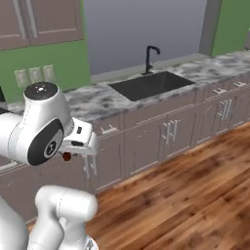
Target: Take the chicken drumstick from the fridge and place it on the digital scale on the counter by the fridge. Wait a few seconds for a reading, then move it to the plate on the dining counter.
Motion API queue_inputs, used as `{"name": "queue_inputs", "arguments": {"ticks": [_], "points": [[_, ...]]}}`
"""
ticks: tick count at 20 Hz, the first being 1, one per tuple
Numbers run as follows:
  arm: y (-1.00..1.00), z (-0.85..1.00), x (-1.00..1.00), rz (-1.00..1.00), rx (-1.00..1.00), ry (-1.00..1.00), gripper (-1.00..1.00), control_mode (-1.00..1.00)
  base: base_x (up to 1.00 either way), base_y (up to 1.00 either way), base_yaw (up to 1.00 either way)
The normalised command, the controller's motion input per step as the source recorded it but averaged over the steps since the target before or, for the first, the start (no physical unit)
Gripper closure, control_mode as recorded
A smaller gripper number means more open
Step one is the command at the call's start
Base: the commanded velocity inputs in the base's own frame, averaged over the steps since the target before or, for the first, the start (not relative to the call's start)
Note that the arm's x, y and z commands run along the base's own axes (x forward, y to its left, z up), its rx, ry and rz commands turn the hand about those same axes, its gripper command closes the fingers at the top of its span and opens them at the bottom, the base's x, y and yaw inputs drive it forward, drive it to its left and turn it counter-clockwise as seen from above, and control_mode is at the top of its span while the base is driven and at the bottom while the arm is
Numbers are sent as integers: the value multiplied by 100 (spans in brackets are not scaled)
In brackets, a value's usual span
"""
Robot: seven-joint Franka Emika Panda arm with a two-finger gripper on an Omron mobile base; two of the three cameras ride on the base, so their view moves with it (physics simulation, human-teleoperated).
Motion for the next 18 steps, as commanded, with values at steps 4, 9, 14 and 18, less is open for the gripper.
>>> {"name": "queue_inputs", "arguments": {"ticks": [4,9,14,18], "points": [[0,0,0,0,0,0,100,100,26,0,-78],[0,0,0,0,0,0,100,100,24,0,-76],[0,0,0,0,0,0,100,100,25,0,-73],[0,0,0,0,0,0,100,100,26,0,-68]]}}
